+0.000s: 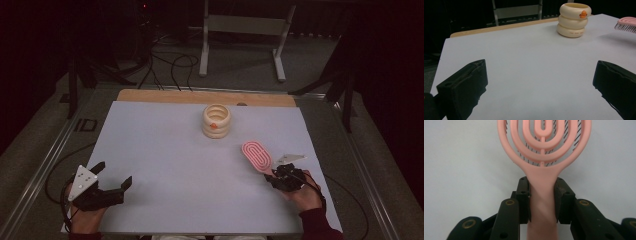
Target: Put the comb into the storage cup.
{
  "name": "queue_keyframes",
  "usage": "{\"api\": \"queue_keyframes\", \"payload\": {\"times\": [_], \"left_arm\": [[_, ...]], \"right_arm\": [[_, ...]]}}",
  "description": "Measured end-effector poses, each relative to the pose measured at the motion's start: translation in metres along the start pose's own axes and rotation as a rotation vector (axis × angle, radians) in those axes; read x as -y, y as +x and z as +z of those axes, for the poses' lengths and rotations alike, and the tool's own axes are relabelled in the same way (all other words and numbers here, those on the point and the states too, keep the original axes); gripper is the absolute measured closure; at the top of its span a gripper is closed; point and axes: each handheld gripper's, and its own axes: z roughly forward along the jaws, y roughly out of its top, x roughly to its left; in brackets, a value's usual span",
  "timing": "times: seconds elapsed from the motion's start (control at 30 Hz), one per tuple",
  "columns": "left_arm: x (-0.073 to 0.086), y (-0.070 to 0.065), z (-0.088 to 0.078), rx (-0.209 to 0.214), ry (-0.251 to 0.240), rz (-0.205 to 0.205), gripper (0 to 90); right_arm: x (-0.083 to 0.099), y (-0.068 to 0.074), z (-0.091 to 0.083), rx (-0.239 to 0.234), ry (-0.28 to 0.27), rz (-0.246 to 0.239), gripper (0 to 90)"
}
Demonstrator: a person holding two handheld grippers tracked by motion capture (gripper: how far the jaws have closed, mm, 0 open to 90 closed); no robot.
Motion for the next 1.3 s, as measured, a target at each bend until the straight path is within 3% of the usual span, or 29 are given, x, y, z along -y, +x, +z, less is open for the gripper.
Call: {"api": "queue_keyframes", "payload": {"times": [0.3, 1.3], "left_arm": [[0.000, -0.001, 0.001, 0.000, 0.002, 0.002, 0.2], [-0.012, 0.000, 0.005, 0.003, 0.003, -0.008, 0.2]], "right_arm": [[-0.012, 0.005, -0.002, -0.007, -0.081, -0.011, 69.8], [-0.042, 0.020, -0.003, -0.005, -0.235, -0.078, 69.9]]}}
